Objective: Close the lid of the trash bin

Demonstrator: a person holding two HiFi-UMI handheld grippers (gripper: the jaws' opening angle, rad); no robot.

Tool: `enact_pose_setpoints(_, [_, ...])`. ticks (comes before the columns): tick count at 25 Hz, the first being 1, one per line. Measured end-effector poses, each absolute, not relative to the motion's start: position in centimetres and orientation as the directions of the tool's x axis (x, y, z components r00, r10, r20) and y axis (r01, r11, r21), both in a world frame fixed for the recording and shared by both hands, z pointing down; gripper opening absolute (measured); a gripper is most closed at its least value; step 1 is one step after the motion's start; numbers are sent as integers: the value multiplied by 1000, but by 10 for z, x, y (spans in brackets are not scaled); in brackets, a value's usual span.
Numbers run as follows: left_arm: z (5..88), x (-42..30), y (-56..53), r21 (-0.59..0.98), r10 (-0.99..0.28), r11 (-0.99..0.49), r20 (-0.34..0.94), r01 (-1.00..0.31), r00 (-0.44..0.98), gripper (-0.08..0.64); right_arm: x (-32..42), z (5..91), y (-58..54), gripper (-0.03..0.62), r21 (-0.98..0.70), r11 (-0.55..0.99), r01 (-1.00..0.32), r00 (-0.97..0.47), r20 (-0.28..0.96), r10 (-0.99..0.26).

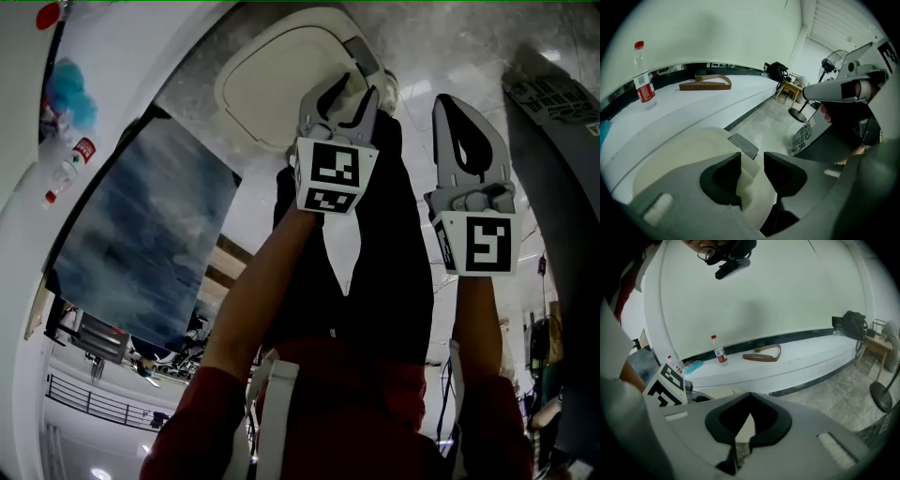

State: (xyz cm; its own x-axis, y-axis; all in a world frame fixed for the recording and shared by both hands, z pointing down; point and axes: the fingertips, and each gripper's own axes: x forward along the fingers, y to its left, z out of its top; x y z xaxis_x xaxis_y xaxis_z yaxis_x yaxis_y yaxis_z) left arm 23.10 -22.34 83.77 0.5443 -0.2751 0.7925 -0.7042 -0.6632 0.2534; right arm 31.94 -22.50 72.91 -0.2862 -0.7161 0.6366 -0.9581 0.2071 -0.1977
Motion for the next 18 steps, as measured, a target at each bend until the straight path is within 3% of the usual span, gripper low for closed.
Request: enact_pose_setpoints(18, [847, 236, -227, 240, -266, -643, 821, -727, 506, 148, 323, 728, -222, 0, -193, 205, -960, -282, 631, -723])
